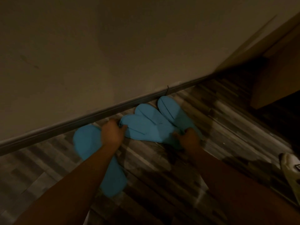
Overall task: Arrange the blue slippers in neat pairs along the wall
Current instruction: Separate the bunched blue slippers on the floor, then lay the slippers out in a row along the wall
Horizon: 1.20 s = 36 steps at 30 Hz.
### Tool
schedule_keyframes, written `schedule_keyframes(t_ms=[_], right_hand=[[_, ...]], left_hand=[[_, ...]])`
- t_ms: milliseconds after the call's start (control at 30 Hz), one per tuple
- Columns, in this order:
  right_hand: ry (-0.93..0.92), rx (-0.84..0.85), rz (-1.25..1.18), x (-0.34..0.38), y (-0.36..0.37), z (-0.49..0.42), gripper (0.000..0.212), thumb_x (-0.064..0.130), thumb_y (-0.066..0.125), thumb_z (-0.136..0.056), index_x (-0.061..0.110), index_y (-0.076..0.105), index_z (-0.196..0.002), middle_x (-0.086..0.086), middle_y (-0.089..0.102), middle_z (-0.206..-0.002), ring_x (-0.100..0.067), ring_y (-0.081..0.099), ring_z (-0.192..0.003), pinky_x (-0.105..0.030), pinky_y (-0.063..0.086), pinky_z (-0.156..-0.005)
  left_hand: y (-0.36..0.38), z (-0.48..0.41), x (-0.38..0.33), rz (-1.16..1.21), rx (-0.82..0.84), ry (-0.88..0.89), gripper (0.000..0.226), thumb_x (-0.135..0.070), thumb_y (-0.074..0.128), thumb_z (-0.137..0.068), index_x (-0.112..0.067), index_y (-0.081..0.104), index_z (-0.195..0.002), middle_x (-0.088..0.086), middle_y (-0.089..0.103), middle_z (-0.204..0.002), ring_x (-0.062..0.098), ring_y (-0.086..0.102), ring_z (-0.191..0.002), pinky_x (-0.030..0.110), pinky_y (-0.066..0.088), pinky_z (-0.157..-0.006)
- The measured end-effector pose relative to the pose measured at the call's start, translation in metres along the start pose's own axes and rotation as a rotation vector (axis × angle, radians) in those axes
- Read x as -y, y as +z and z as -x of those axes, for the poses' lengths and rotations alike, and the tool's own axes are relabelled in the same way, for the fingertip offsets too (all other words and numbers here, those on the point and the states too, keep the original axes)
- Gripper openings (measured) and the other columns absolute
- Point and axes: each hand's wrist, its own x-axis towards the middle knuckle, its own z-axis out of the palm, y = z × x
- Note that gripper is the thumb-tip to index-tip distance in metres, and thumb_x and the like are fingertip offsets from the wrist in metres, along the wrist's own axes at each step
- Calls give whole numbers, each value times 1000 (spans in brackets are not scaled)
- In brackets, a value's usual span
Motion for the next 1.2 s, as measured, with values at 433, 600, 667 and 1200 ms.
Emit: schedule_keyframes(t_ms=[433, 600, 667, 1200], right_hand=[[-47, 143, -59, -10, 19, 30, 45, 48, 80, -78, 12, 57, -65, -3, 58, -68, -24, 61, -76, -38, 52, -74], [-34, 436, -258, -6, 46, 65, 77, 36, 84, -77, 2, 52, -138, -14, 57, -140, -30, 58, -123, -47, 49, -104], [-44, 494, -187, -7, 59, 75, 64, 42, 82, -78, 3, 63, -124, -15, 68, -125, -24, 67, -101, -38, 58, -83], [-317, 350, 452, 9, 74, 96, 64, 81, 50, -79, 18, 56, -69, 0, 62, -71, -17, 63, -69, -32, 52, -64]], left_hand=[[-16, -6, 15, 209, -95, -65, 33, -9, 80, -83, 0, 65, -111, 14, 67, -101, 26, 62, -90, 31, 44, -75], [-33, 0, 32, -26, -125, 126, 32, -10, 76, -87, 0, 66, -116, 25, 63, -110, 37, 60, -102, 38, 45, -86], [-35, 2, 36, -54, -131, 166, 30, -8, 74, -88, 1, 65, -116, 25, 62, -110, 40, 59, -103, 41, 46, -87], [-40, 10, 37, -130, 11, 218, 44, -11, 74, -89, 7, 61, -127, 27, 60, -132, 46, 56, -121, 54, 44, -106]])
